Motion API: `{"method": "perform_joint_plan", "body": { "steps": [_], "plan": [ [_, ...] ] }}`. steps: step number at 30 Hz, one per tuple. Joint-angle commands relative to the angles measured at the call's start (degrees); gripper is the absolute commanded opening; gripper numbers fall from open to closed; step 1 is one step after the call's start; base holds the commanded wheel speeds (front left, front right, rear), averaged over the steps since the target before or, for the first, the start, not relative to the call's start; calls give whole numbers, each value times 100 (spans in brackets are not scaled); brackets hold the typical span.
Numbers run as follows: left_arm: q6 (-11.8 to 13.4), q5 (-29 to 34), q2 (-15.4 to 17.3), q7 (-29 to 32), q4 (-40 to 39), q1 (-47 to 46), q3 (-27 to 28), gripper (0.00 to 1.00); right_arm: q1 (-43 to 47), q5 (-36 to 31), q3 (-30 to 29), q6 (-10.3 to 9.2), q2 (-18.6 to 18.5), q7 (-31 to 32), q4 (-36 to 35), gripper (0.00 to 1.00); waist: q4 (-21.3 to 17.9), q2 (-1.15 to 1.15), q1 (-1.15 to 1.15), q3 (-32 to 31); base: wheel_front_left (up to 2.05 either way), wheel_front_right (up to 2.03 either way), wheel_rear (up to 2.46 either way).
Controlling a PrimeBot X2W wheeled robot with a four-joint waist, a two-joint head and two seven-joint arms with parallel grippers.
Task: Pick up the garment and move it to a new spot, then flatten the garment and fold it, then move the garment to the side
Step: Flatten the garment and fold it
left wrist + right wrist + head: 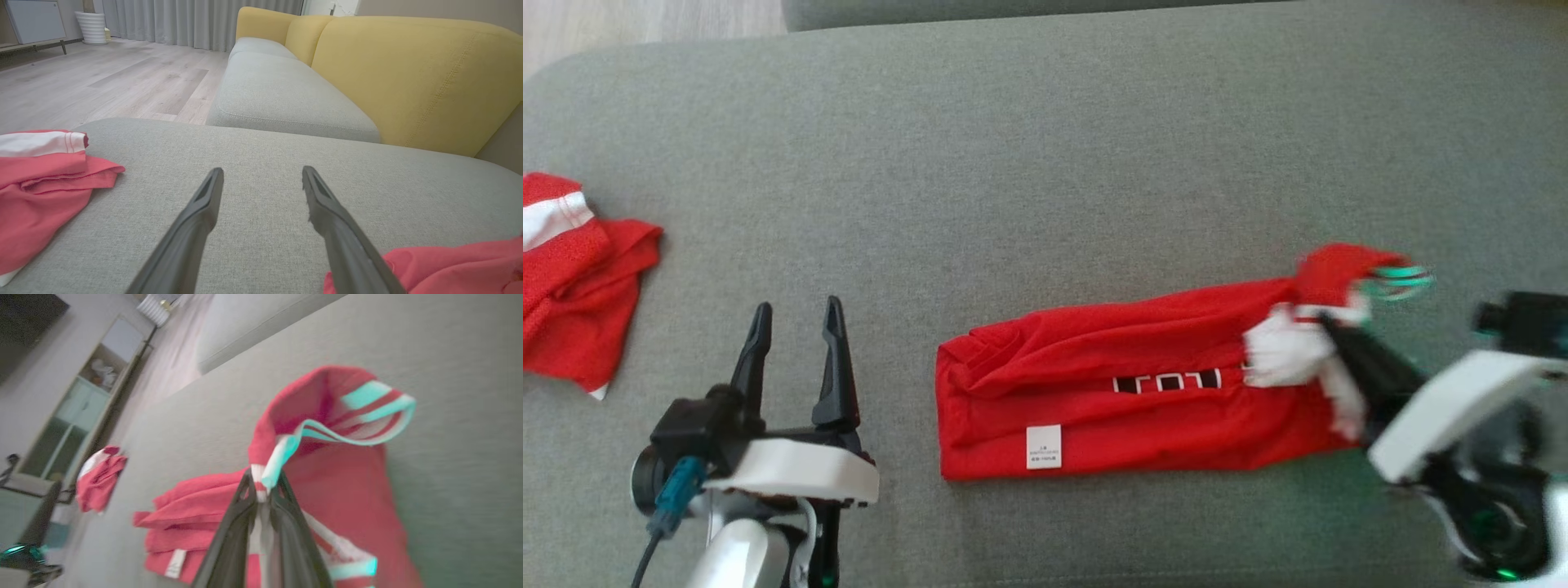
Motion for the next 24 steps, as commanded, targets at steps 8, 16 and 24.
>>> {"method": "perform_joint_plan", "body": {
  "steps": [8,16,24],
  "plan": [
    [-109,73,-5,-70,-74,-163,110,100,-684,1090,1621,39,222,63,270,0,254,0,0,-42,0,0,0],
    [-172,80,-86,-71,21,-181,18,100,-1396,1911,3347,39,234,-1130,1463,0,624,0,0,-7,0,0,0],
    [-243,113,-172,-71,117,-232,31,100,-2108,1911,4132,39,235,-1983,2626,100,816,0,0,70,0,0,0]
  ]
}}
